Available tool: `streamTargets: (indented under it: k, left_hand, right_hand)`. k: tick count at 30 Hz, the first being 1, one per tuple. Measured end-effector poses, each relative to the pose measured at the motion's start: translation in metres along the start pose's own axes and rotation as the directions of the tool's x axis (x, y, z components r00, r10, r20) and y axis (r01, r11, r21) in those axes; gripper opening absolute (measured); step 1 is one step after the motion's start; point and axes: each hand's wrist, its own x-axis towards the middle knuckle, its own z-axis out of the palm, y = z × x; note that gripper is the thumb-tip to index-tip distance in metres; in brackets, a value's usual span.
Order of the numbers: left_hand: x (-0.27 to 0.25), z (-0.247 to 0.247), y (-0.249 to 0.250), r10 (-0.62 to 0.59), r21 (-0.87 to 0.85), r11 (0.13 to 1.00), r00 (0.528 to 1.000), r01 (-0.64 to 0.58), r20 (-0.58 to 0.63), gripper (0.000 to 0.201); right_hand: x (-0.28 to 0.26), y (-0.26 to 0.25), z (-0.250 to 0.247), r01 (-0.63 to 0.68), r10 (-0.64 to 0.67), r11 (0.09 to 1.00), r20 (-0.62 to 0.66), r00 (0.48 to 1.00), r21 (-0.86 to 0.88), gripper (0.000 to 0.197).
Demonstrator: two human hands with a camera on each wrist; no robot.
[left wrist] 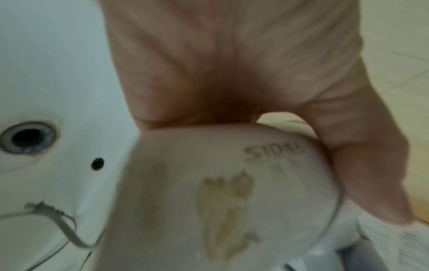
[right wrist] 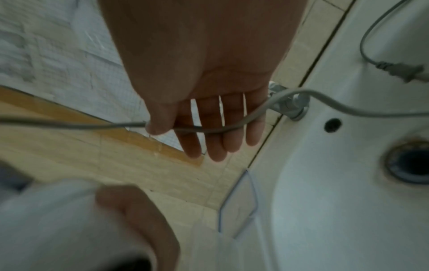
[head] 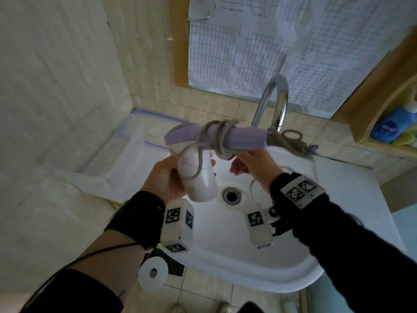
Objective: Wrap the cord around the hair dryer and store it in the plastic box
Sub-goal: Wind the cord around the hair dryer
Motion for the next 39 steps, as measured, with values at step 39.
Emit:
streamTargets:
  k: [39]
  left_hand:
    - [-0.014,-0.021,0.019,0.033,0.890,0.446,0.992,0.092,-0.119,0.074]
  right_hand:
    - [-0.056,-0.032,-0.013,0.334,-0.127,0.495,0.313,0.941,-0.802,0.014]
